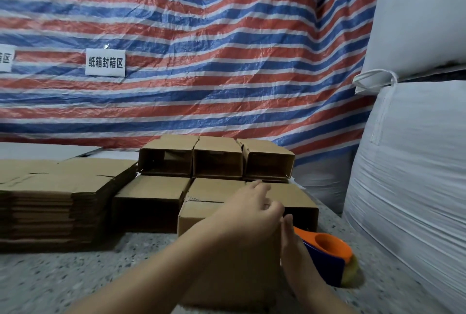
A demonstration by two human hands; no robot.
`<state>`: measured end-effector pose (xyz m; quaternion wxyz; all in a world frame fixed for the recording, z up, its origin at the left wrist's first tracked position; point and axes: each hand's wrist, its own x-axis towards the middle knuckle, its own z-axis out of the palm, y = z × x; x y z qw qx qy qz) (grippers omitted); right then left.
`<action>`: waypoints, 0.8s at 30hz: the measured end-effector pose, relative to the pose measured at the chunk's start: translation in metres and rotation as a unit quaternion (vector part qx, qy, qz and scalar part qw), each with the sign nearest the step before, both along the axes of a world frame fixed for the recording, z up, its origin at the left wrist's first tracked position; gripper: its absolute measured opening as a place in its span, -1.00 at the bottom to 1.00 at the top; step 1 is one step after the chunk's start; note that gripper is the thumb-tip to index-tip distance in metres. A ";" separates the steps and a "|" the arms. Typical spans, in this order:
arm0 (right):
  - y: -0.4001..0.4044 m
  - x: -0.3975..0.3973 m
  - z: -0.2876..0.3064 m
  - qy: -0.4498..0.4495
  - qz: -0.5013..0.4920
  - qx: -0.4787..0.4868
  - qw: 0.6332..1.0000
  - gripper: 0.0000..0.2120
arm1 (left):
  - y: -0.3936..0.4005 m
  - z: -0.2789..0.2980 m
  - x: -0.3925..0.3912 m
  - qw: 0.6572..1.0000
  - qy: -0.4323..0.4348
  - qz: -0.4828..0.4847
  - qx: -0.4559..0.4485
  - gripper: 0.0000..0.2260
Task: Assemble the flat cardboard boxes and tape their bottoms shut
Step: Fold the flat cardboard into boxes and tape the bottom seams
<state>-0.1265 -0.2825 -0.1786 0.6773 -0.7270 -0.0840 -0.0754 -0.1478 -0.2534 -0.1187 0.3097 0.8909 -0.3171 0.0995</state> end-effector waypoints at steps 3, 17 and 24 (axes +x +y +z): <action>-0.105 -0.047 -0.019 0.043 -0.082 0.003 0.996 -0.35 | 0.021 0.007 0.000 0.992 -0.029 0.030 -0.118 -0.58; -0.102 -0.028 -0.038 -0.083 -0.065 -0.021 0.994 -0.44 | 0.112 -0.073 -0.004 0.919 0.184 0.055 -0.346 -0.71; -0.077 -0.010 0.072 -0.130 -0.122 0.031 0.984 -0.49 | 0.127 0.007 0.016 0.919 0.052 0.008 -0.391 -0.70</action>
